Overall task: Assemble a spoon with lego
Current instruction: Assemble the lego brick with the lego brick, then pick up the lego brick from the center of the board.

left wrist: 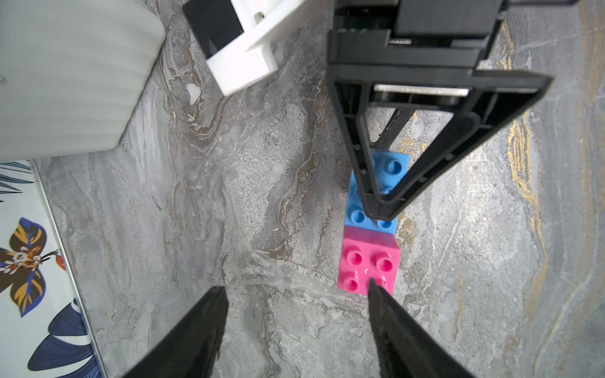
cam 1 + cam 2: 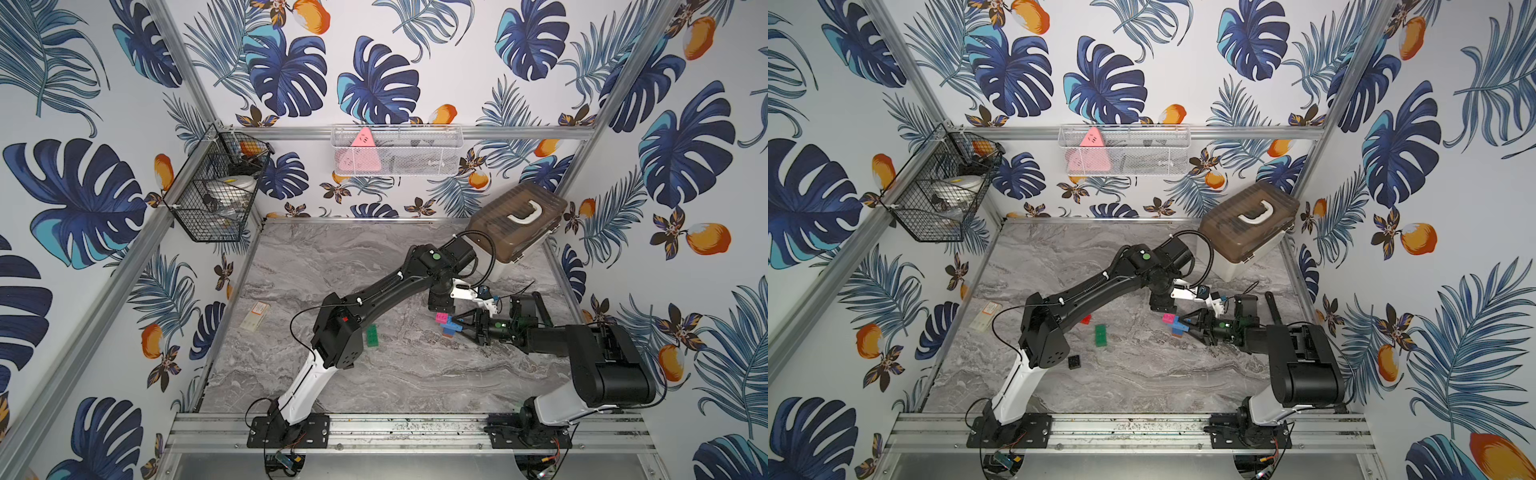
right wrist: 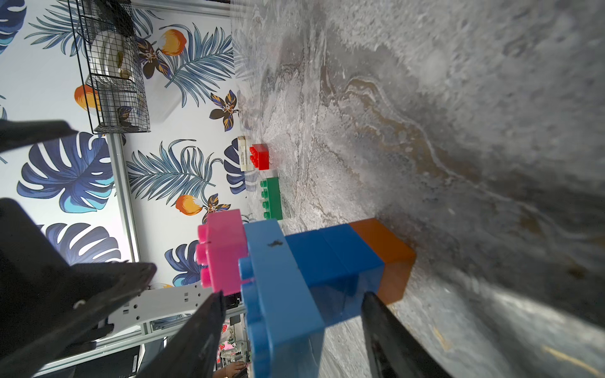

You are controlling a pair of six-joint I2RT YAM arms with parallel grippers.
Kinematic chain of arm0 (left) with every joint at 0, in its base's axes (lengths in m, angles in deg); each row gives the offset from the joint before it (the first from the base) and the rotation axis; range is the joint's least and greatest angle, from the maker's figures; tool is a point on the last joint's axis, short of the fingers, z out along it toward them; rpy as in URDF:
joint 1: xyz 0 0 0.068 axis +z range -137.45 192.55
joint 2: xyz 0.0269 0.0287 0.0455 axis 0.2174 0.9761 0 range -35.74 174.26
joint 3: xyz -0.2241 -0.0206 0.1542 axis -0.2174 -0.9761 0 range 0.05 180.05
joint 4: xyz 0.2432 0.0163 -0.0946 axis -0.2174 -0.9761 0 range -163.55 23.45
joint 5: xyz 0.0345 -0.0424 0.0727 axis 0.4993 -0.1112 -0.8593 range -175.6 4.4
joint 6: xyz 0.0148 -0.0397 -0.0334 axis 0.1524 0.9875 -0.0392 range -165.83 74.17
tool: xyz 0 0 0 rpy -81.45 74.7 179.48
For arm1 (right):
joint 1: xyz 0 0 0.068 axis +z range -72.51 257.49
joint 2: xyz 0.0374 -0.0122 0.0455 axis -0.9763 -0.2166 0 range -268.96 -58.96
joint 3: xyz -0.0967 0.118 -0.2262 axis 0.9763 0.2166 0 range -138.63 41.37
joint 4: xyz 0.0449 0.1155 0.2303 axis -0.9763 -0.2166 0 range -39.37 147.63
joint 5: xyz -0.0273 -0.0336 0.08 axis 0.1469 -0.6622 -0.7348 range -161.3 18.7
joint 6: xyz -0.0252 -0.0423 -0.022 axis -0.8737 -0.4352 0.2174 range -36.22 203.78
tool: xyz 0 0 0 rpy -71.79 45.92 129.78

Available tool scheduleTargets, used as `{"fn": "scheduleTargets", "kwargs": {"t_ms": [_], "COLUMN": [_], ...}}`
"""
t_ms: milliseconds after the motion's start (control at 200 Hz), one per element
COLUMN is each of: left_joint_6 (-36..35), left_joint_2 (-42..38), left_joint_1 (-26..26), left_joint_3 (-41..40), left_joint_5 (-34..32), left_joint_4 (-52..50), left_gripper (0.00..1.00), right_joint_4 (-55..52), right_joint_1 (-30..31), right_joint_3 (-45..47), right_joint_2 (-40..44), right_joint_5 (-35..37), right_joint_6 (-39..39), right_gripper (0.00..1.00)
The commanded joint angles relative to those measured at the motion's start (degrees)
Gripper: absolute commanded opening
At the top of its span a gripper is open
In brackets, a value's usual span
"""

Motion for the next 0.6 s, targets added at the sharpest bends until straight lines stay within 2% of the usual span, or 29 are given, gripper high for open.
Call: {"fn": "scheduleTargets", "kwargs": {"t_ms": [0, 100, 270, 455, 595], "left_joint_6": [0.79, 1.76, 4.33, 6.82, 8.66], "left_joint_2": [-2.23, -4.10, -7.86, -12.83, -16.46], "left_joint_1": [0.32, 0.83, 1.97, 3.37, 4.62], "left_joint_3": [-0.61, -1.82, -5.35, -11.08, -16.39], "left_joint_5": [-0.28, -0.40, 0.96, 2.03, 2.61], "left_joint_4": [1.79, 3.69, 7.13, 11.49, 14.86], "left_gripper": [0.75, 0.75, 0.77, 0.82, 0.91], "right_joint_4": [-4.42, -9.79, -23.42, -26.12, -29.27], "right_joint_1": [0.03, -0.07, -0.20, -0.25, -0.42], "right_joint_3": [-0.79, -1.58, -4.57, -5.34, -6.16], "right_joint_2": [1.80, 4.71, 9.74, 12.59, 15.73], "right_joint_5": [1.02, 3.05, 10.66, 11.70, 14.89], "right_joint_6": [-2.14, -4.65, -10.84, -10.70, -11.01], "right_gripper": [0.72, 0.73, 0.74, 0.76, 0.76]}}
